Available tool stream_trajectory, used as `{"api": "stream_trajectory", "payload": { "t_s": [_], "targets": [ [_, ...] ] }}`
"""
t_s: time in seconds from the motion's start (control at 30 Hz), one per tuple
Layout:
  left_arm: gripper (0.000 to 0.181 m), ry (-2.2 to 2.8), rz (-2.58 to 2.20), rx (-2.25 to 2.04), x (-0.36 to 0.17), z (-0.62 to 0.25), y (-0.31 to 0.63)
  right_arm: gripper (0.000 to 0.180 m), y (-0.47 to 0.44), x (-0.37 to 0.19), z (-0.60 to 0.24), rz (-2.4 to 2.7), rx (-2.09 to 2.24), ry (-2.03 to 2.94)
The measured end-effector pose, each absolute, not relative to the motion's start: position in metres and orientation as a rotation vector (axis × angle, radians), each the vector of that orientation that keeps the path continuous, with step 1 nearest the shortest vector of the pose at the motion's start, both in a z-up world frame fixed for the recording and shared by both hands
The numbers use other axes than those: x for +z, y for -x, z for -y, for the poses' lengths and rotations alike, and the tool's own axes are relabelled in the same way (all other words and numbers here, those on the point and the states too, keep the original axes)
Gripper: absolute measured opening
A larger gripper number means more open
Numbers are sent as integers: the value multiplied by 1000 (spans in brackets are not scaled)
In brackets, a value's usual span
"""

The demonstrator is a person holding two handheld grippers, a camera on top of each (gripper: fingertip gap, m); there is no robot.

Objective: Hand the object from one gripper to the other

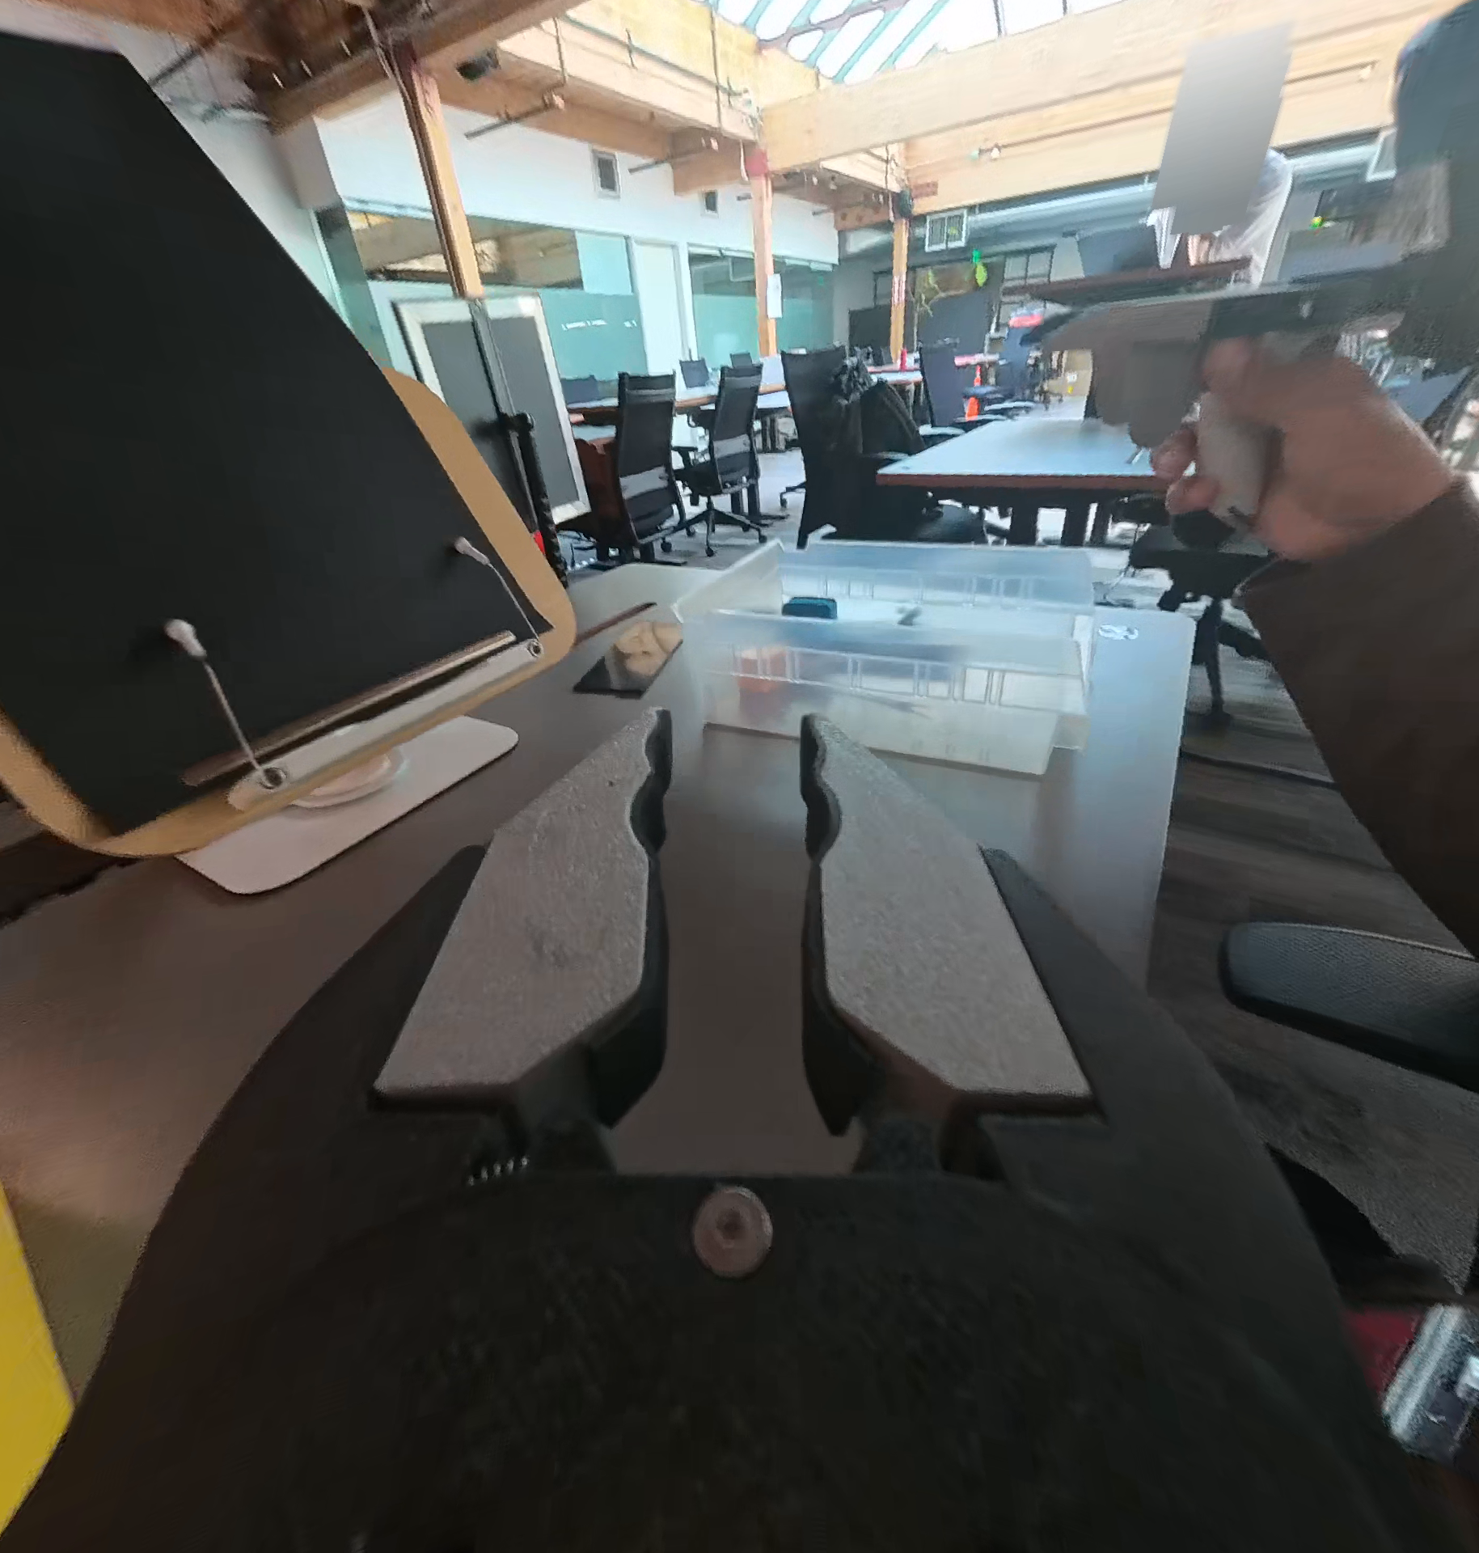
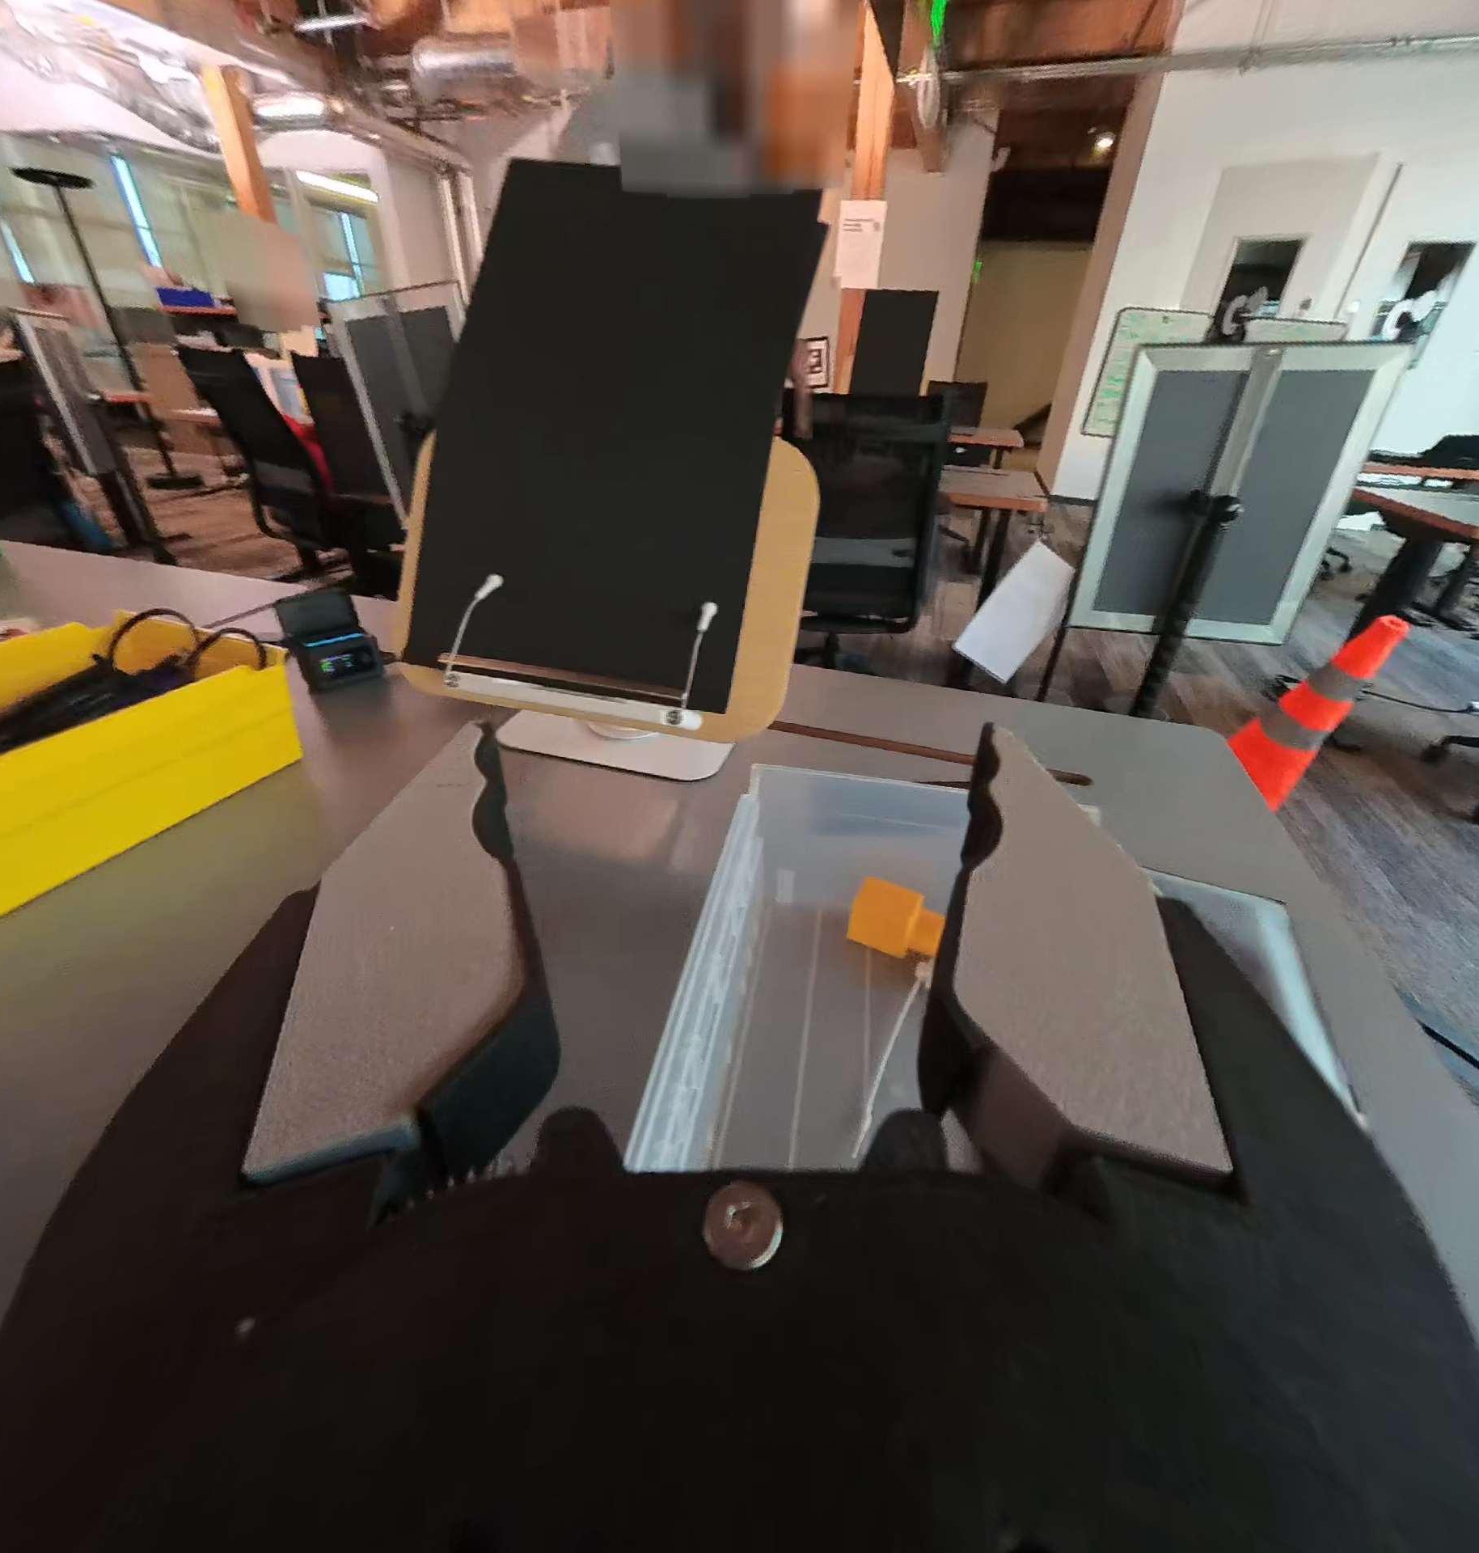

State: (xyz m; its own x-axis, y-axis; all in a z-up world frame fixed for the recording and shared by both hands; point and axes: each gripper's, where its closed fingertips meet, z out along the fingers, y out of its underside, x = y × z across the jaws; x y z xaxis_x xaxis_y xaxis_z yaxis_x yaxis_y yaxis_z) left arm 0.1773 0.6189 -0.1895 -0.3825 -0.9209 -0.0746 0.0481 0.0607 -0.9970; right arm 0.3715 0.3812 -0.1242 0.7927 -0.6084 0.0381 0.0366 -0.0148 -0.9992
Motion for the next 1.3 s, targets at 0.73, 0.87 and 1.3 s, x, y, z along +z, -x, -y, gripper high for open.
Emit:
{"api": "stream_trajectory", "payload": {
  "t_s": [0.73,0.87,1.3],
  "targets": [
    [25,1065,-921,-913,-112,-853,-37,123,-294,-157,-490,-267,-257,1728],
    [64,1121,-814,-980,-108,-871,-23,128,-287,-124,-470,-257,-302,1573],
    [37,1193,-968,-978,-140,-858,-62,34,-291,-152,-489,-190,-278,1669]
  ]
}}
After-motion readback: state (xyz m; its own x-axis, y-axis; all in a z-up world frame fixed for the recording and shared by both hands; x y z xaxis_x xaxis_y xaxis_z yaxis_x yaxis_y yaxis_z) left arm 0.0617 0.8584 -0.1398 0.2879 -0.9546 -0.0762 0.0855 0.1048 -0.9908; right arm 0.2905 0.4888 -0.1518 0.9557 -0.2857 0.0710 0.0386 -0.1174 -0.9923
